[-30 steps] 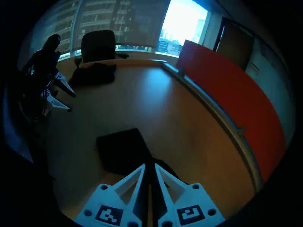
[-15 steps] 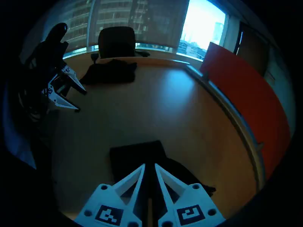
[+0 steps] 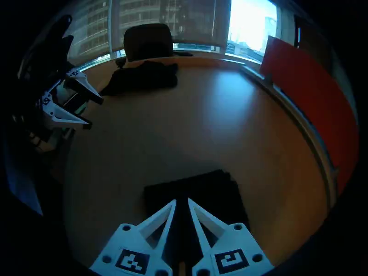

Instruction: Fold towel

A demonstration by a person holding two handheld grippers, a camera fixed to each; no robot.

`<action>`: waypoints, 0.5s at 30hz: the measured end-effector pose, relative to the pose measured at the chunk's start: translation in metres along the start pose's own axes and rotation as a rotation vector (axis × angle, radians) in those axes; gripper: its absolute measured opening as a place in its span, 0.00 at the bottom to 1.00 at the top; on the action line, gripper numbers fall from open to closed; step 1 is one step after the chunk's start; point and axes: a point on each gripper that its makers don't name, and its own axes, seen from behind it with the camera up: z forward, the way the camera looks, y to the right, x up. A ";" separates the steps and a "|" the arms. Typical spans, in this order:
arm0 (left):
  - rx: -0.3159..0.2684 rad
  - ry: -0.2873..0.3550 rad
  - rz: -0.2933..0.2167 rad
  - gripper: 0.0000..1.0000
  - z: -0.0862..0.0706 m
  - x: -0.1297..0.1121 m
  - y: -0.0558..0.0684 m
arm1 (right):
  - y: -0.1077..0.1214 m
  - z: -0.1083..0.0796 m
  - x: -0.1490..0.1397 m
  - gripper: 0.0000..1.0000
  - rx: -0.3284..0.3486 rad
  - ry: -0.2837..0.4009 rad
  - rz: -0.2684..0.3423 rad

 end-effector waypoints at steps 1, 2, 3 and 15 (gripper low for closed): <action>0.001 0.000 -0.001 0.94 0.000 0.000 -0.001 | 0.000 0.000 0.000 0.02 -0.001 0.000 0.000; 0.001 -0.001 -0.001 0.94 0.000 -0.001 -0.001 | 0.000 0.000 0.000 0.02 -0.002 0.001 0.001; 0.002 -0.001 -0.002 0.94 -0.001 -0.001 -0.001 | 0.001 -0.001 0.001 0.02 -0.003 0.001 0.001; 0.004 0.000 0.001 0.94 0.000 0.001 -0.005 | 0.001 -0.009 0.005 0.02 -0.016 0.014 -0.016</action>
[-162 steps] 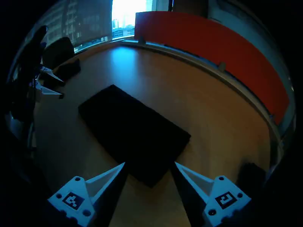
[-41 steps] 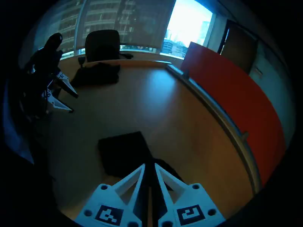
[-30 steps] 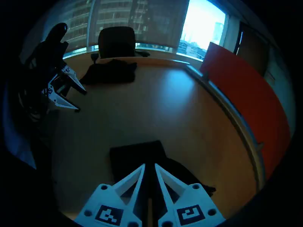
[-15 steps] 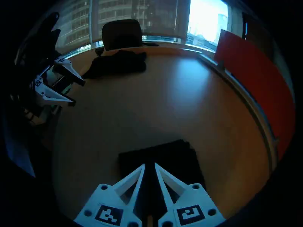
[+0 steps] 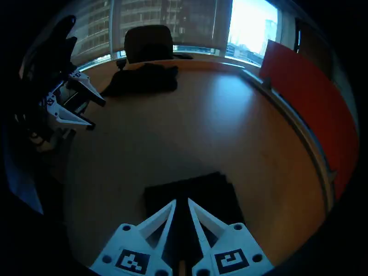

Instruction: Fold towel

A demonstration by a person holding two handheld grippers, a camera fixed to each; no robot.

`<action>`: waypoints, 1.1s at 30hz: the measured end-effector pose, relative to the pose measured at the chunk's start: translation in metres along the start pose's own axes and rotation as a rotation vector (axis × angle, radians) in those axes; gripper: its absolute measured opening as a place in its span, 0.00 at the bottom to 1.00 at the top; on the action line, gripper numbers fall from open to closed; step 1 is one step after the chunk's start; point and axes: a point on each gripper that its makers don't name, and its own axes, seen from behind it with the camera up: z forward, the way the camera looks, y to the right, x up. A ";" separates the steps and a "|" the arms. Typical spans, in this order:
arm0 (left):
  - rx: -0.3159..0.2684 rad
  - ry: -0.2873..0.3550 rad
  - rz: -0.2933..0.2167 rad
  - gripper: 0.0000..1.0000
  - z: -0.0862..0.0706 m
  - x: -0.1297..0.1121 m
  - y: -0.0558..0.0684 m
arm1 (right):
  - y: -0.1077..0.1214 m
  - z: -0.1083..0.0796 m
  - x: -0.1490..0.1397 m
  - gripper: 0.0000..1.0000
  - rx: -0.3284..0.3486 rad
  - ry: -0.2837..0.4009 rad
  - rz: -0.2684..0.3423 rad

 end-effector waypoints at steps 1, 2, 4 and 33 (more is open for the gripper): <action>0.000 0.000 0.000 0.94 0.000 0.000 0.000 | 0.000 0.000 0.000 0.02 -0.002 0.001 0.000; 0.000 0.000 0.001 0.94 0.000 0.000 0.000 | 0.000 0.000 0.000 0.02 -0.003 0.002 0.001; 0.000 0.000 0.001 0.94 0.000 0.000 0.000 | 0.000 0.000 0.001 0.03 -0.007 0.005 0.002; 0.000 0.015 0.014 0.94 -0.005 -0.002 -0.003 | -0.004 -0.020 -0.040 0.72 -0.126 0.004 0.157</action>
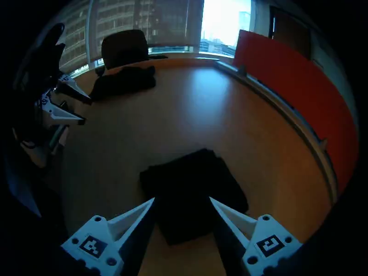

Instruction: Fold towel

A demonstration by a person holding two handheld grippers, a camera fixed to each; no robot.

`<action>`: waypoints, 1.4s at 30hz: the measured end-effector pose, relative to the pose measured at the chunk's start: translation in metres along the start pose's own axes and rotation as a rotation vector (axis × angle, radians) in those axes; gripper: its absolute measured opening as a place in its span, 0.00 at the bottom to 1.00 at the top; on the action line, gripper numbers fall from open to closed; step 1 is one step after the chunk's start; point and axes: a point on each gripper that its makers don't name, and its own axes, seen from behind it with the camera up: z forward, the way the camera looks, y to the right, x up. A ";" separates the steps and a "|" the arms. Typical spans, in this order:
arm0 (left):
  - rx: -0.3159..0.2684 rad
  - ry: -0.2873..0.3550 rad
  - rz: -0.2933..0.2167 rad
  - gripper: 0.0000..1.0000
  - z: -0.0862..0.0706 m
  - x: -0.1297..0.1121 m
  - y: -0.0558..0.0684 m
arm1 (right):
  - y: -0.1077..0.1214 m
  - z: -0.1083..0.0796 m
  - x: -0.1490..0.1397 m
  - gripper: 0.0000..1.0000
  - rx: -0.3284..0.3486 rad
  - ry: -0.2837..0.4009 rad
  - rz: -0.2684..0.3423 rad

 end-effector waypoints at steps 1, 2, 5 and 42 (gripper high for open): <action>-0.001 0.000 0.002 0.94 0.000 0.000 0.000 | 0.000 -0.001 -0.005 0.72 -0.005 -0.006 0.007; -0.002 0.000 0.003 0.94 0.000 0.000 0.001 | 0.000 -0.001 -0.009 0.72 -0.009 -0.011 0.013; -0.003 0.001 0.008 0.94 0.000 0.000 0.002 | -0.001 -0.003 -0.021 0.72 -0.020 -0.026 0.030; -0.007 0.004 0.012 0.94 0.000 -0.003 0.005 | -0.018 0.004 -0.094 0.32 -0.061 -0.132 0.129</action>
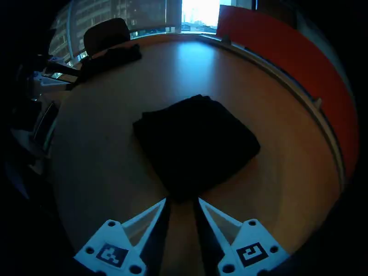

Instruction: Fold towel

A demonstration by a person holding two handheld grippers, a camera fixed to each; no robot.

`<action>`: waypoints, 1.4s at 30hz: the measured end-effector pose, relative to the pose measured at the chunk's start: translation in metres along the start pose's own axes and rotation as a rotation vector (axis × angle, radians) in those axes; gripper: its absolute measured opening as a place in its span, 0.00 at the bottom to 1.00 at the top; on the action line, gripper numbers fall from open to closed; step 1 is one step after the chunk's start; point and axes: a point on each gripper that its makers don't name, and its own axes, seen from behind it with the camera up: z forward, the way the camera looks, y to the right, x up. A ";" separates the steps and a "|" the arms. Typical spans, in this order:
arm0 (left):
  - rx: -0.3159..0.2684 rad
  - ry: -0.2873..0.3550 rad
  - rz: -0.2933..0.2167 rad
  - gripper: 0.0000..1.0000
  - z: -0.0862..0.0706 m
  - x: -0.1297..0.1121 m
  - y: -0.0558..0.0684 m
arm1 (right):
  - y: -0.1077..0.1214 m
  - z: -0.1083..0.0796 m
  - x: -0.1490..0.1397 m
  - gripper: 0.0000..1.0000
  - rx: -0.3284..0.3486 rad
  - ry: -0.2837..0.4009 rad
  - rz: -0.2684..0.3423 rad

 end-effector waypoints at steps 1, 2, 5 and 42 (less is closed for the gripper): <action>0.000 0.000 0.000 0.94 0.000 0.000 0.000 | 0.000 0.000 0.000 0.29 -0.001 0.001 0.002; 0.000 0.001 0.001 0.94 0.000 0.000 0.000 | 0.000 0.001 0.000 0.27 -0.002 0.001 0.004; 0.000 0.001 0.000 0.94 -0.001 0.000 -0.001 | -0.002 0.001 0.000 0.23 0.001 0.002 0.010; -0.052 0.069 0.027 0.94 0.001 0.032 0.007 | 0.077 -0.117 0.150 0.04 -0.162 0.233 -0.069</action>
